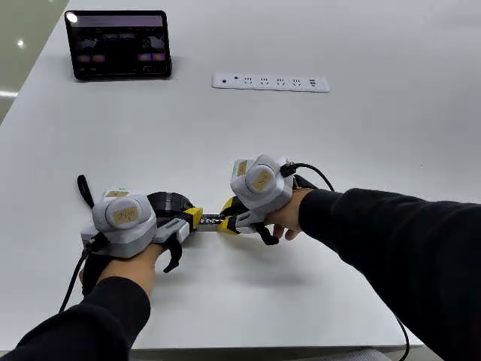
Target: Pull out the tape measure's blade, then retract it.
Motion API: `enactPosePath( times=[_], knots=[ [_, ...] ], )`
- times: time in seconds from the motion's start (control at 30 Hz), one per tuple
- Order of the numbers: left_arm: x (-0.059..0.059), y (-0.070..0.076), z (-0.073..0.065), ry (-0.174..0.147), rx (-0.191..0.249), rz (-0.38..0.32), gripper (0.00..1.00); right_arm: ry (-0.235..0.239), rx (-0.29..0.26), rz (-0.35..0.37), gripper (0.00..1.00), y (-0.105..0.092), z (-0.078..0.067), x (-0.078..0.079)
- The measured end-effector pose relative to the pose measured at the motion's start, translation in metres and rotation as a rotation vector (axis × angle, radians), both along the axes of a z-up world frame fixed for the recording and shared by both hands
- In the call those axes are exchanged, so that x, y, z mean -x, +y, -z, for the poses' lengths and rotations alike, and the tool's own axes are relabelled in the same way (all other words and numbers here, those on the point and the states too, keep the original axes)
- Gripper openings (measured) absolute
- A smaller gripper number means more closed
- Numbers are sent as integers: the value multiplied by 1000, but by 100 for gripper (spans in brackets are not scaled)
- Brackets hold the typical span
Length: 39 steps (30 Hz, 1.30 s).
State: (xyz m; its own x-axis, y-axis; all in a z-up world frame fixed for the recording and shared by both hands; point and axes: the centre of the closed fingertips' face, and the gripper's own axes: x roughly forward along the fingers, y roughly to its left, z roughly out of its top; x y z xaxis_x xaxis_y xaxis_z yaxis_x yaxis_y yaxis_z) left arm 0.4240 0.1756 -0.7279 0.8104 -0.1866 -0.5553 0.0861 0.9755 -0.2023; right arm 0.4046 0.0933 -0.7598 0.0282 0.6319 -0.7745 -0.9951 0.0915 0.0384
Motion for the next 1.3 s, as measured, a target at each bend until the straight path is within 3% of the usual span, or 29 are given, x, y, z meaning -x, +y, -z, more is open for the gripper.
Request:
enactPosePath(
  times=[1.3],
  knots=[
    [0,-1,0,4,12,2,61,13,-16,-8,11,25,-1,2]
  ],
)
